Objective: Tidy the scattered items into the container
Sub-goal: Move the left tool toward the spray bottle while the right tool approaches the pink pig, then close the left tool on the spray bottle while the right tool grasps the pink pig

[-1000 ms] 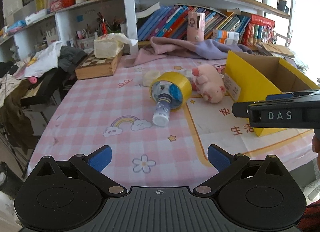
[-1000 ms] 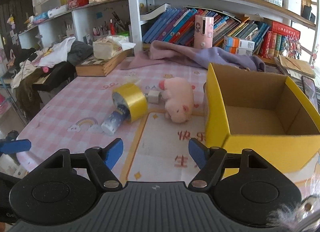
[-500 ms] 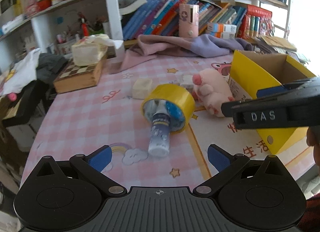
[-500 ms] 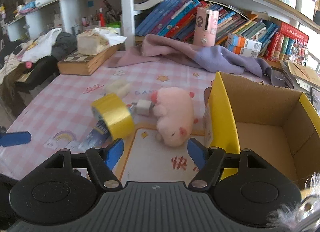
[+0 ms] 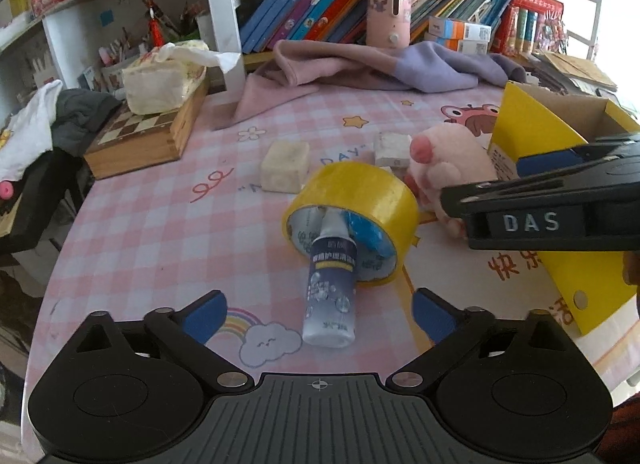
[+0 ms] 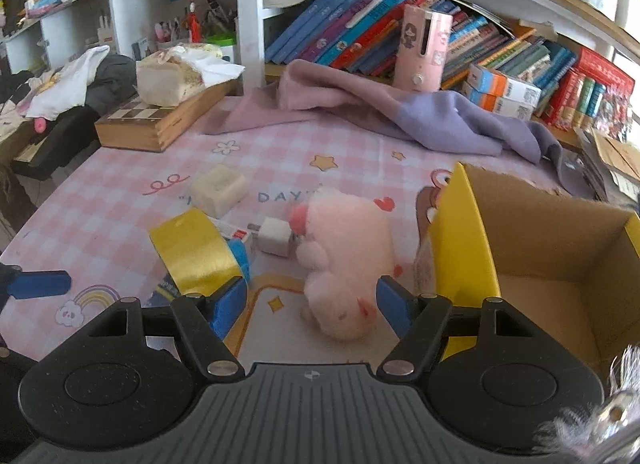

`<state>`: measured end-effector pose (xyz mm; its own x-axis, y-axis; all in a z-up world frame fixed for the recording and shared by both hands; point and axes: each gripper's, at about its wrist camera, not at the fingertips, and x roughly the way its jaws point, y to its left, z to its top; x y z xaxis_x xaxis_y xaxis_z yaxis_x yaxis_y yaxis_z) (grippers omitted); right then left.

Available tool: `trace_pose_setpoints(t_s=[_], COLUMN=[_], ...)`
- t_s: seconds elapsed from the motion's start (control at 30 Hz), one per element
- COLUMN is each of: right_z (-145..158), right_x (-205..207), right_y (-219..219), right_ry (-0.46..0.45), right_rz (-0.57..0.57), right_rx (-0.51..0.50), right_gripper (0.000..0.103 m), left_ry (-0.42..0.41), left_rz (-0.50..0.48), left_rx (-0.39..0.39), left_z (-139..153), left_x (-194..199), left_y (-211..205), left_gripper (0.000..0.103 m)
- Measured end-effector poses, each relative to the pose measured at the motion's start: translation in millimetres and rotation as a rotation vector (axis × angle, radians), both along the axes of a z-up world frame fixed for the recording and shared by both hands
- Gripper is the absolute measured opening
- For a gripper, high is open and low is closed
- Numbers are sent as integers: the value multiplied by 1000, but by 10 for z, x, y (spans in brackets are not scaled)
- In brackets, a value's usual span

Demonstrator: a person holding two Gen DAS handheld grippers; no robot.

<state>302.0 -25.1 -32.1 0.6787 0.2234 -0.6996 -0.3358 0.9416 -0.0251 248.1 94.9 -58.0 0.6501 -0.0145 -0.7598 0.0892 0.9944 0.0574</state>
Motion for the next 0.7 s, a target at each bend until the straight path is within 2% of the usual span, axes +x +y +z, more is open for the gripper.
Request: trace_pose_setpoints(t_s=[0.13, 0.3, 0.6, 0.7], right_z=[-61, -182, -357, -386], right_x=[124, 219, 428, 438], right_y=[117, 238, 194, 217], right_ry=[-12, -25, 34, 27], right_rz=[-29, -68, -148, -153], right_rx=[-64, -135, -124, -133], right_gripper=[70, 73, 70, 72], left_ry=[20, 33, 52, 56], left_rz=[-29, -61, -78, -74], left_rx=[-7, -5, 6, 18], left_z=[-51, -98, -150, -179], left_x=[82, 150, 175, 193], left_y=[-23, -63, -57, -45], left_gripper=[97, 88, 83, 75])
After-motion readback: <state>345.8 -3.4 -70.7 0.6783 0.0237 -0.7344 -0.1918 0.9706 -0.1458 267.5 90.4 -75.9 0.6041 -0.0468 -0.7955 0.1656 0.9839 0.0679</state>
